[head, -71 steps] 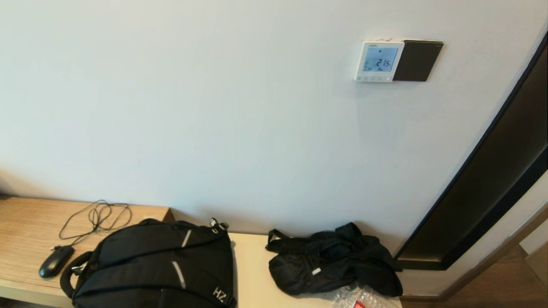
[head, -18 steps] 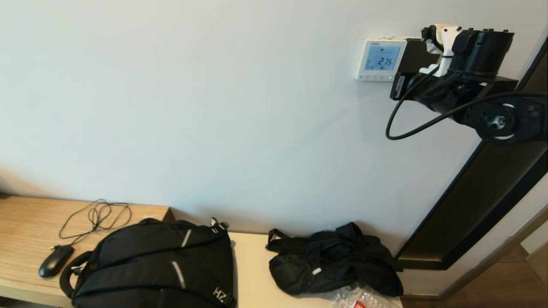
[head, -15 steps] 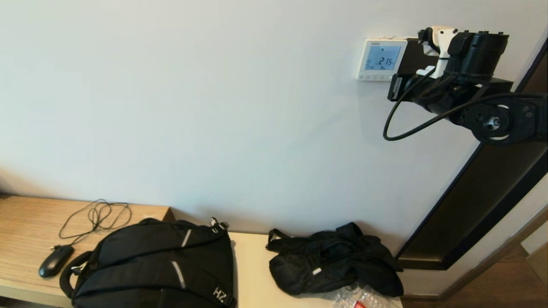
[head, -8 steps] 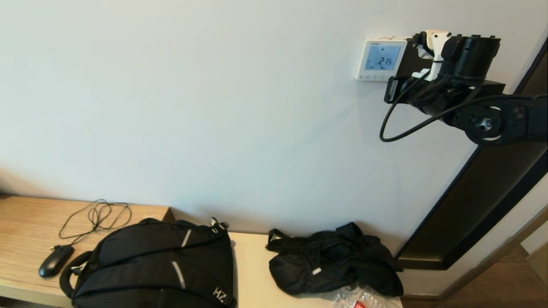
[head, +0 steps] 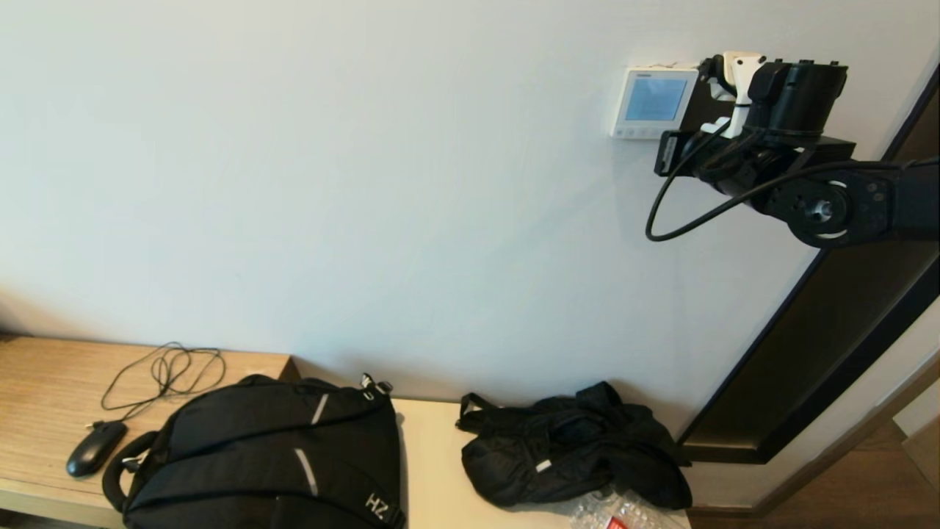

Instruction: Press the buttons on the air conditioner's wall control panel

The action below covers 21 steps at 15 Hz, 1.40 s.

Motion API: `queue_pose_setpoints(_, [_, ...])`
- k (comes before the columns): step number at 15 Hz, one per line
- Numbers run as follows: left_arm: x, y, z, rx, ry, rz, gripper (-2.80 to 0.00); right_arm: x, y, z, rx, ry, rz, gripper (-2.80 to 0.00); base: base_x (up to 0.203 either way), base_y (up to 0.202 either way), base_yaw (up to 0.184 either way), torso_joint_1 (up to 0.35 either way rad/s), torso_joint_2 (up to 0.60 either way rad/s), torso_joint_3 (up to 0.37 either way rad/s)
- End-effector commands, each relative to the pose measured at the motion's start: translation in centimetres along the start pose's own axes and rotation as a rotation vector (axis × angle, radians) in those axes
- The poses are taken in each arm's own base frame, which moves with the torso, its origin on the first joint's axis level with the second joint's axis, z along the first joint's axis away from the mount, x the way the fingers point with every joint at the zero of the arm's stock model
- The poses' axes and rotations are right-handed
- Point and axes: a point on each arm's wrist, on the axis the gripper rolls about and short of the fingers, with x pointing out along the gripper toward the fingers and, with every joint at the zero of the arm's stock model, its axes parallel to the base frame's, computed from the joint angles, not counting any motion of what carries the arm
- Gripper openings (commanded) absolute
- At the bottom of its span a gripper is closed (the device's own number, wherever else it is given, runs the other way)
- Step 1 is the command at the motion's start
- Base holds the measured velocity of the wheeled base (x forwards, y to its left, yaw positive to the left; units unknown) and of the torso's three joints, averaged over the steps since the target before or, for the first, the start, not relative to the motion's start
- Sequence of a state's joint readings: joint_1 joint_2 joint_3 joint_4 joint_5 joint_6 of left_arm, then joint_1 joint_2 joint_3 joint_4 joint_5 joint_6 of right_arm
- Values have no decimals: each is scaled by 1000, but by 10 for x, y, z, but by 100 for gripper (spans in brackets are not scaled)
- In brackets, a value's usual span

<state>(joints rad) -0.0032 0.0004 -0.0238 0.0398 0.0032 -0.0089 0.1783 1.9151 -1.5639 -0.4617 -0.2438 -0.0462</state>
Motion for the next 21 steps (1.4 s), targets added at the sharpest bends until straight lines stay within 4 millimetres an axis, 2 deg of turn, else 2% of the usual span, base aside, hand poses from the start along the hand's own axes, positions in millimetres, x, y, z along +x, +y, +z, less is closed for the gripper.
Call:
queue_pose_setpoints(1, [0, 0, 0, 1, -1, 0, -280, 1, -1, 1, 0, -8, -4, -280, 0, 0, 0, 0, 0, 0])
queue_pose_setpoints(6, [0, 0, 0, 0, 0, 0, -280, -3, 0, 4, 0, -11, 0, -280, 0, 0, 0, 0, 0, 0])
queue_pose_setpoints(9, [0, 0, 0, 0, -1, 0, -280, -23, -5, 19, 4, -32, -1, -280, 0, 0, 0, 0, 0, 0])
queue_pose_setpoints(12, [0, 0, 0, 0, 0, 0, -280, -51, -16, 33, -5, -47, -13, -280, 0, 0, 0, 0, 0, 0])
queue_pose_setpoints(15, [0, 0, 0, 0, 0, 0, -280, -87, -28, 42, -9, -52, -21, -280, 0, 0, 0, 0, 0, 0])
queue_pose_setpoints(21, [0, 0, 0, 0, 0, 1, -280, -160, -65, 28, -31, -2, -98, -280, 0, 0, 0, 0, 0, 0])
